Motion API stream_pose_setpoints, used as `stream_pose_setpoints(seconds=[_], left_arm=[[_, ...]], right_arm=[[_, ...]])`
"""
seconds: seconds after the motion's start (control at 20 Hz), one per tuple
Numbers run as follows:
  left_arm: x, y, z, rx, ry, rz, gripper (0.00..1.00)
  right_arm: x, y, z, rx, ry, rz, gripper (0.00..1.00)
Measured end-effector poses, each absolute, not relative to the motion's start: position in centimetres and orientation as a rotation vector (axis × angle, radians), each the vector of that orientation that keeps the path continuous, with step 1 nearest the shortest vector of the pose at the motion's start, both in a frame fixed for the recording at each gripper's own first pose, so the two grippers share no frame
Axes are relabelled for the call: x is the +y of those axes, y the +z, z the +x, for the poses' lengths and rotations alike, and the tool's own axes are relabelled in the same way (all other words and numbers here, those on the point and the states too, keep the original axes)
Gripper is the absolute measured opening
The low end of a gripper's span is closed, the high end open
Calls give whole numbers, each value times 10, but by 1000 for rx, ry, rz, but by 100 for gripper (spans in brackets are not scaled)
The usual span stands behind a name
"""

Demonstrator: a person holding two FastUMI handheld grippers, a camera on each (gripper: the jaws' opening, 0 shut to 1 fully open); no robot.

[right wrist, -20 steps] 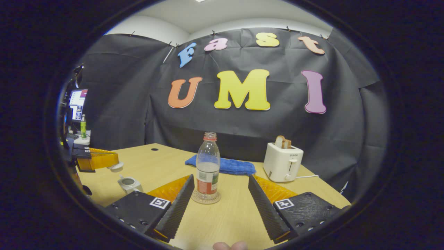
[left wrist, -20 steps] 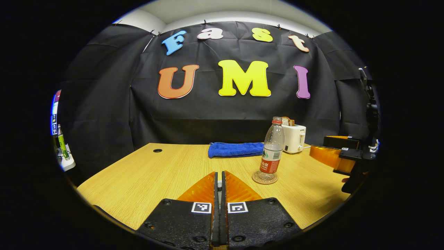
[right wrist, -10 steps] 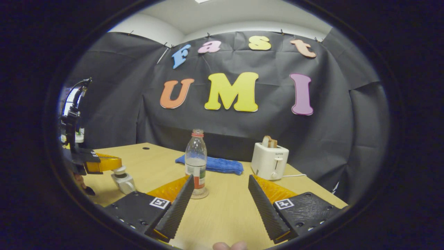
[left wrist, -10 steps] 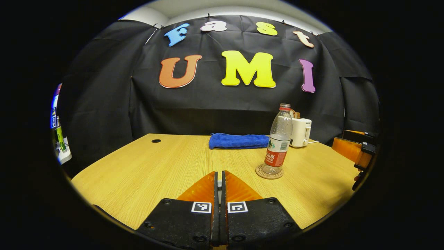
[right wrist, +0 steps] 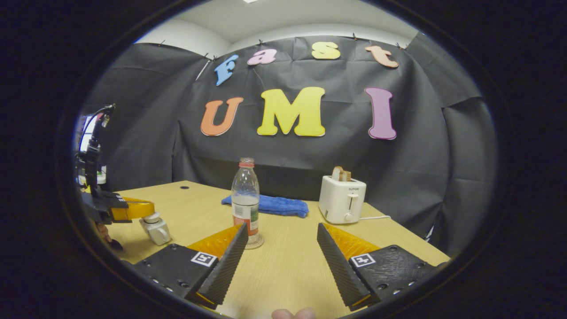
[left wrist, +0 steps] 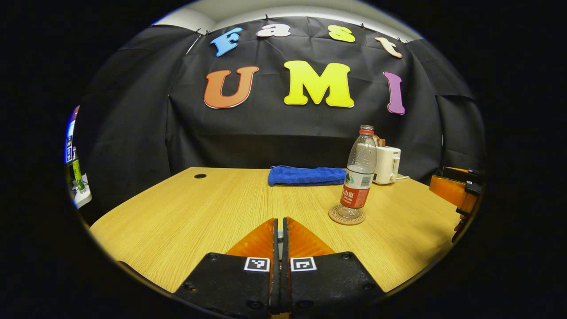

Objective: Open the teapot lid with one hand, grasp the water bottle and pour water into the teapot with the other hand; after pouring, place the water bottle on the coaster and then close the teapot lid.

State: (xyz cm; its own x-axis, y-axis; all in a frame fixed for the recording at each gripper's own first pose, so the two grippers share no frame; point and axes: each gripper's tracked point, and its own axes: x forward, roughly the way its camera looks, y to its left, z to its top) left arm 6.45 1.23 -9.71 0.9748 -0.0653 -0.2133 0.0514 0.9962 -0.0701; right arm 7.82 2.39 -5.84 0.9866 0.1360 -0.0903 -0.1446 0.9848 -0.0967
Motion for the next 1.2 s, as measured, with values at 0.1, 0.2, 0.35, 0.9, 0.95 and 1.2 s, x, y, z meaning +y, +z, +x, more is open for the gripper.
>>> stream_pose_setpoints(seconds=[0.1,0.2,0.35,0.9,0.95,1.2], left_arm=[[13,-96,64,217,-49,-65,4],[13,-97,64,222,-37,-62,5],[13,-98,64,232,-20,-59,6],[13,-87,57,203,98,-67,100],[9,-80,54,185,107,-77,100],[-4,-34,26,89,107,-52,100]], right_arm=[[24,-60,77,83,146,-105,94],[23,-59,76,80,150,-102,94],[20,-60,75,77,155,-94,94],[34,-47,89,57,280,-91,94],[34,-47,87,58,283,-77,94],[34,-39,69,67,254,30,94]])
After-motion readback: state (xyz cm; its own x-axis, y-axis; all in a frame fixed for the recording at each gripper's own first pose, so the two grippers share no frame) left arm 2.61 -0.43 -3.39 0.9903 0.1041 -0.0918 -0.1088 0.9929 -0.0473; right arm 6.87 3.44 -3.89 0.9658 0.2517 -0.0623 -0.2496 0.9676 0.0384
